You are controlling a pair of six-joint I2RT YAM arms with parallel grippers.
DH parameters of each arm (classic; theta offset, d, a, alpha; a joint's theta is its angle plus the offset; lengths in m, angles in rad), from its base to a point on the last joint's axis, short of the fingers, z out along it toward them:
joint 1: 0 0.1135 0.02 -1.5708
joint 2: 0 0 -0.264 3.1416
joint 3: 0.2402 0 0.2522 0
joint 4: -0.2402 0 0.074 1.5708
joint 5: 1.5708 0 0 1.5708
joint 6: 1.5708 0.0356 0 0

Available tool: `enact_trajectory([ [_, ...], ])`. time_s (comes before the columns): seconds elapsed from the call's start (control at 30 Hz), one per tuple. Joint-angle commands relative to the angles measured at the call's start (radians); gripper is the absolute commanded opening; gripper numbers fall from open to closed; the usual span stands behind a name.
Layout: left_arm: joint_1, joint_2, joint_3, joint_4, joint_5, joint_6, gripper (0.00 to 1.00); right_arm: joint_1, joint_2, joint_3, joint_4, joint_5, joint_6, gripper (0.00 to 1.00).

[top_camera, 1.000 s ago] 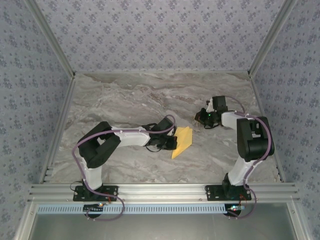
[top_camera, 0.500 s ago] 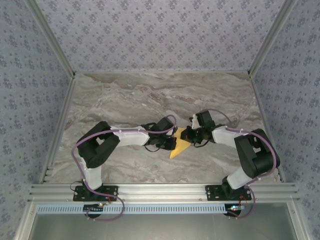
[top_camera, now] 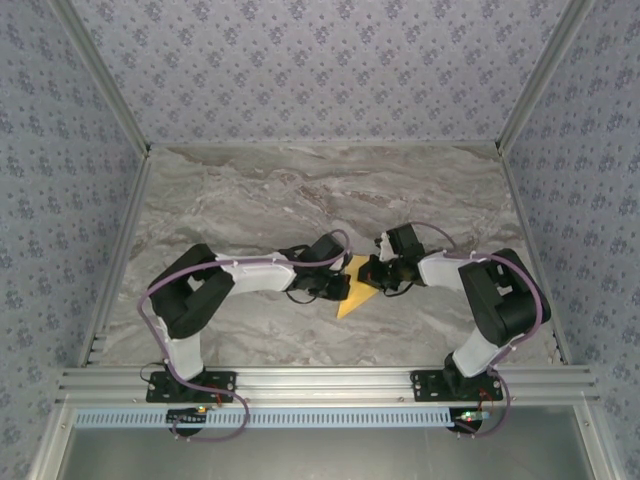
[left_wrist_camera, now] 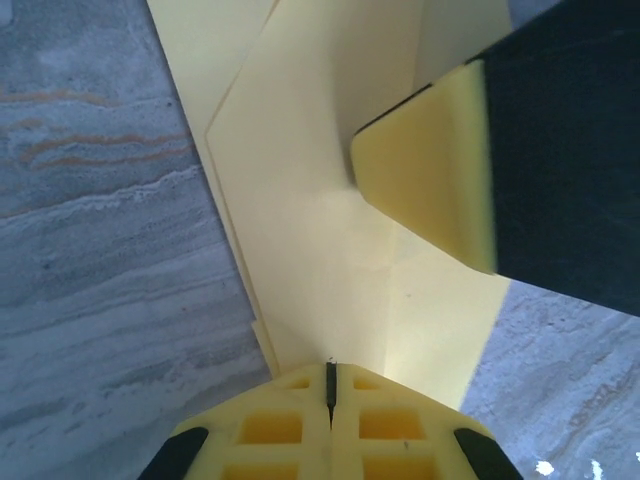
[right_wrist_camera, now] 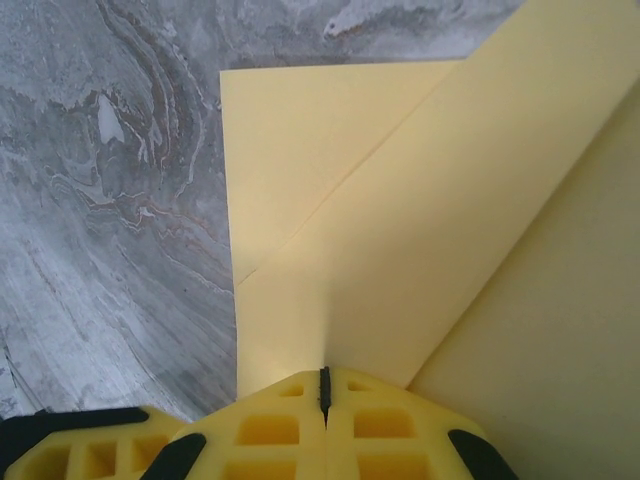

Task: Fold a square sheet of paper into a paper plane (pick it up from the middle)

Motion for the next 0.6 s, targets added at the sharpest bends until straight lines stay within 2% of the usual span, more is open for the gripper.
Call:
enact_trajectory([
  [0.0,0.005,-0.075,-0.006,0.023,0.031,-0.077,0.1,0.003,0.057,-0.012,-0.076,0.105,-0.002,0.0],
  [0.1,0.004,-0.094,-0.052,0.1,0.05,-0.17,0.17,0.006,0.057,-0.011,-0.089,0.116,-0.003,0.0],
  [0.23,-0.003,-0.095,-0.117,0.193,0.092,-0.264,0.18,0.005,0.054,-0.014,-0.101,0.12,-0.005,0.0],
  [0.57,-0.012,-0.081,-0.153,0.169,0.099,-0.299,0.18,0.007,0.057,-0.009,-0.112,0.126,-0.005,0.0],
])
